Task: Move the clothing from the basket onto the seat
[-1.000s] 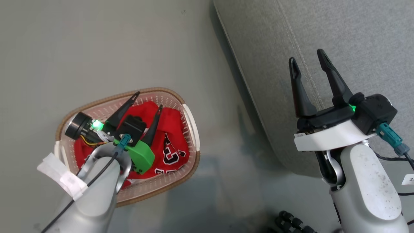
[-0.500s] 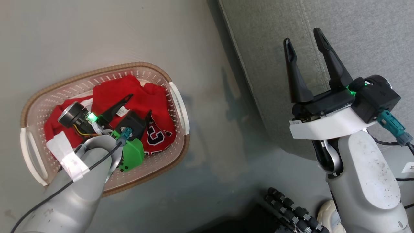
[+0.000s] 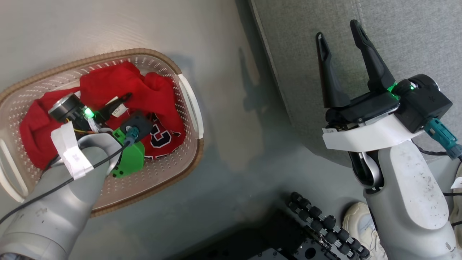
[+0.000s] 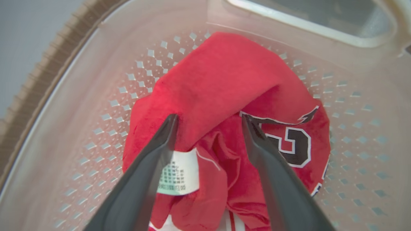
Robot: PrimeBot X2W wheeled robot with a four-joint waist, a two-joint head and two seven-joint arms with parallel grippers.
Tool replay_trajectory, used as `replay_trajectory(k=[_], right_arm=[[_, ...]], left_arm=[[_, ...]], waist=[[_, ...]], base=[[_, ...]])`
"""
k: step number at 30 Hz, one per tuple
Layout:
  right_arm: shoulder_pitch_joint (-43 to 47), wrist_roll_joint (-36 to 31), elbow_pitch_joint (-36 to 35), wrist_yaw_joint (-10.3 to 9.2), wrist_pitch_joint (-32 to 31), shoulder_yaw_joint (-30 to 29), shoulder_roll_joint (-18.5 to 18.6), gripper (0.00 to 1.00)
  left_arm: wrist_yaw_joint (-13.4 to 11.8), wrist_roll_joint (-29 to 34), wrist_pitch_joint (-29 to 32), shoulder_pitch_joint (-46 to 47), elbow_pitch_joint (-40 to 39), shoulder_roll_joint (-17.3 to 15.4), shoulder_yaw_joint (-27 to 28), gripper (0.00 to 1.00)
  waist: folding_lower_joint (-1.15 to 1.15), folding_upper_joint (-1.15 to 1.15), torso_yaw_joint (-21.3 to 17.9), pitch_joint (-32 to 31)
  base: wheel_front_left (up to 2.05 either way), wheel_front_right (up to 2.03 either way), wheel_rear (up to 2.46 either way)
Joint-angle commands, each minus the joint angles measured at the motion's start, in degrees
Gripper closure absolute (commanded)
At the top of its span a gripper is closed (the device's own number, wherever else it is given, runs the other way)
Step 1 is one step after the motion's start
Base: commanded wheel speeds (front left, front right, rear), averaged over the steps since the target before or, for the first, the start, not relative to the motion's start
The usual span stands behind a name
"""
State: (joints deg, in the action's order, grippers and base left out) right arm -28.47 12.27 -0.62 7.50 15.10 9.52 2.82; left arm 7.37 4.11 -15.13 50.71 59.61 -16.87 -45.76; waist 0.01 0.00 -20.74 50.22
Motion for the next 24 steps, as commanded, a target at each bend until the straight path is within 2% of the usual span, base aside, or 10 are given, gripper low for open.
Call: replay_trajectory(k=[1, 7, 15, 16, 17, 18, 24], right_arm=[[-0.51, 0.4, -0.33, -0.02, 0.11, -0.13, 0.13, 0.0], [-0.79, 0.54, -0.72, -0.02, 0.11, 0.47, 0.13, 0.0], [-0.69, 0.54, -1.33, -0.02, 0.11, 0.61, 0.13, 0.0], [-0.64, 0.45, -1.38, -0.02, 0.11, 0.55, 0.13, 0.0], [-0.58, 0.32, -1.42, -0.02, 0.11, 0.44, 0.13, 0.0], [-0.55, 0.11, -1.31, -0.02, 0.11, 0.4, 0.13, 0.0], [-1.01, -0.19, -0.92, -0.02, 0.11, 0.6, 0.13, 0.0]], left_arm=[[0.14, 0.29, -0.04, 1.47, 0.39, -0.58, -0.53, 0.0], [0.14, 0.66, -0.04, 5.02, 3.36, -0.78, -3.44, 0.0], [0.15, 0.07, -0.04, 8.19, 7.49, 0.87, -6.8, 0.0], [0.15, 0.07, -0.04, 8.53, 7.71, 1.04, -7.18, 0.41], [0.14, 0.01, -0.04, 8.9, 7.67, 1.34, -7.6, 0.89], [0.15, -0.35, -0.04, 8.89, 7.66, 1.73, -8.36, 1.0], [0.15, -2.29, -0.04, 8.14, 6.51, 2.27, -9.98, 1.0]], waist=[[-0.01, 0.0, -0.29, 1.52], [-0.01, 0.0, -0.52, 4.06], [-0.01, 0.0, -0.69, 5.72], [-0.01, 0.0, -0.62, 5.77], [-0.01, 0.0, -0.49, 5.78], [-0.01, 0.0, -0.21, 5.6], [-0.01, 0.0, 0.52, 3.97]], base=[[0.0, 0.0, 0.0], [0.0, 0.0, 0.0], [0.0, 0.0, 0.0], [0.0, 0.0, 0.0], [0.0, 0.0, 0.0], [0.0, 0.0, 0.0], [0.0, 0.0, 0.0]])
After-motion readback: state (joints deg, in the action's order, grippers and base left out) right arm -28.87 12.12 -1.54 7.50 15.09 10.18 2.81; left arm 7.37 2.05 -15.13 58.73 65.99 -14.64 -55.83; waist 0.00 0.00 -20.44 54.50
